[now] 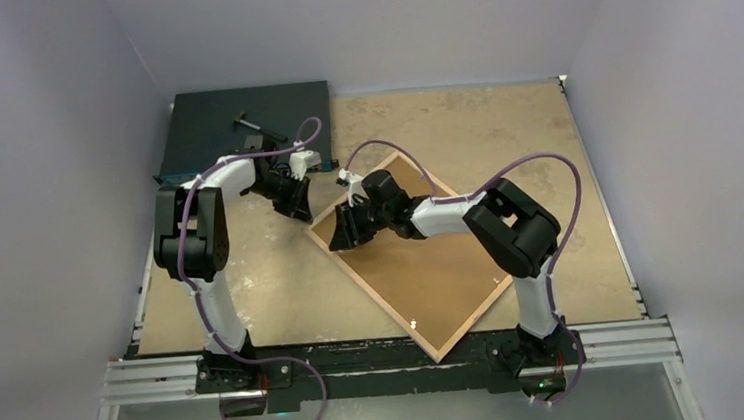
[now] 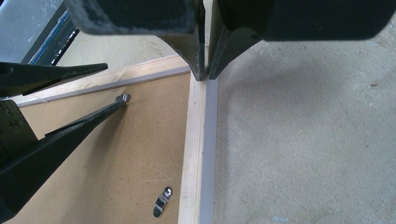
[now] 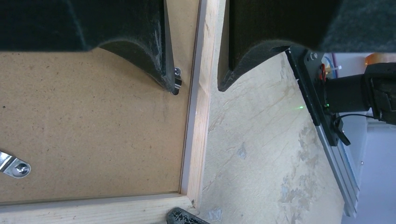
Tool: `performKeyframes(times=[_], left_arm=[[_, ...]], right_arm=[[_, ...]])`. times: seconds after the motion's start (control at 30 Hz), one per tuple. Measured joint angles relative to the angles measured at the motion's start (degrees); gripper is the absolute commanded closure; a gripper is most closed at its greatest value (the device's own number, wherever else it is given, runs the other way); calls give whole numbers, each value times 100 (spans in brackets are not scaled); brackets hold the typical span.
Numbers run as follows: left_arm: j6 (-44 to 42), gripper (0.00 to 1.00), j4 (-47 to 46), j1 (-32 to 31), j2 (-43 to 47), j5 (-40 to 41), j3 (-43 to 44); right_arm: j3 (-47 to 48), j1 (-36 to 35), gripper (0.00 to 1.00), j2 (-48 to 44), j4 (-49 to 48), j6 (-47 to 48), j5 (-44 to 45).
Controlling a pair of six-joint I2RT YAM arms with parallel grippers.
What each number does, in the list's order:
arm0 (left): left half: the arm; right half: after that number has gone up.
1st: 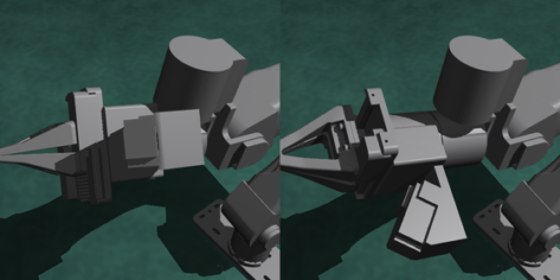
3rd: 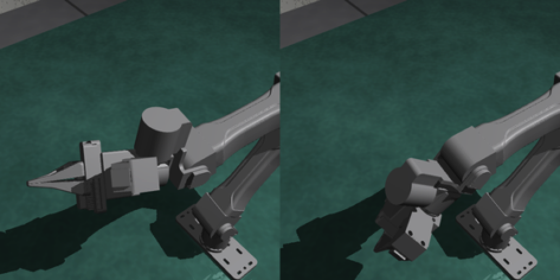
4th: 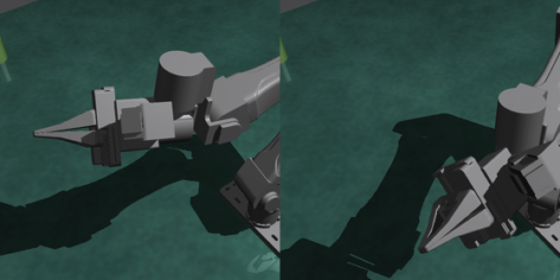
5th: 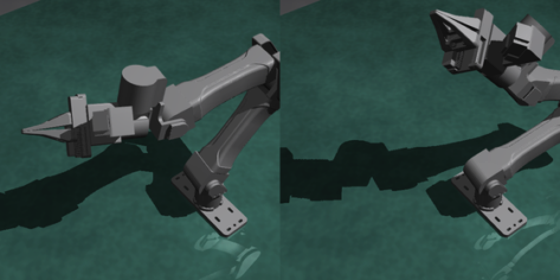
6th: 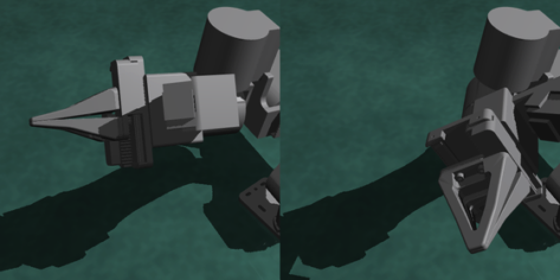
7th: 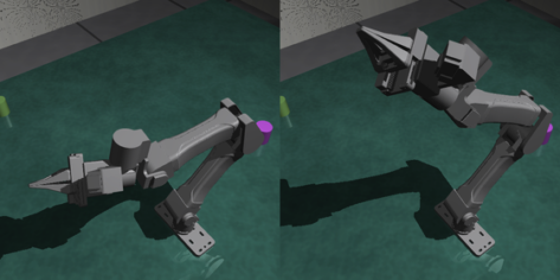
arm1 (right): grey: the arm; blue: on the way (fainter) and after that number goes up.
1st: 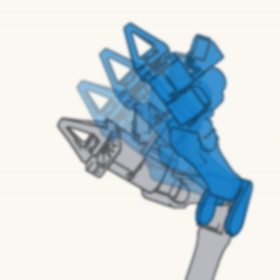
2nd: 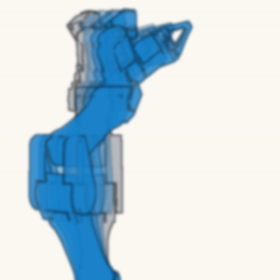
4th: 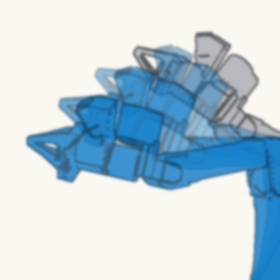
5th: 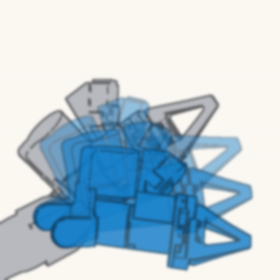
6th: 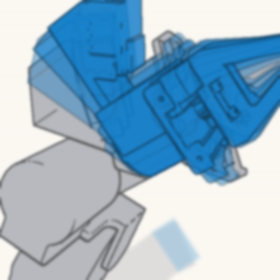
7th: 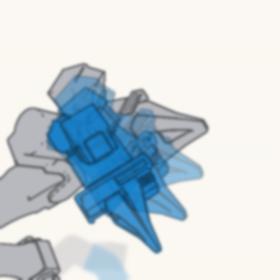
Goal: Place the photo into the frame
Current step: Install the photo frame at the center of the board.
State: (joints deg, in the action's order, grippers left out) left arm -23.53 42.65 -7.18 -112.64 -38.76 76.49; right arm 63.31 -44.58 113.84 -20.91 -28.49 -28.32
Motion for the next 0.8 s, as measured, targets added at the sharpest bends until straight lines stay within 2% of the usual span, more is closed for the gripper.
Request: performKeyframes(times=[0.8], left_arm=[[4,97,0,0,0,0,0]], right_arm=[[7,-155,61,31,81,109,-260]])
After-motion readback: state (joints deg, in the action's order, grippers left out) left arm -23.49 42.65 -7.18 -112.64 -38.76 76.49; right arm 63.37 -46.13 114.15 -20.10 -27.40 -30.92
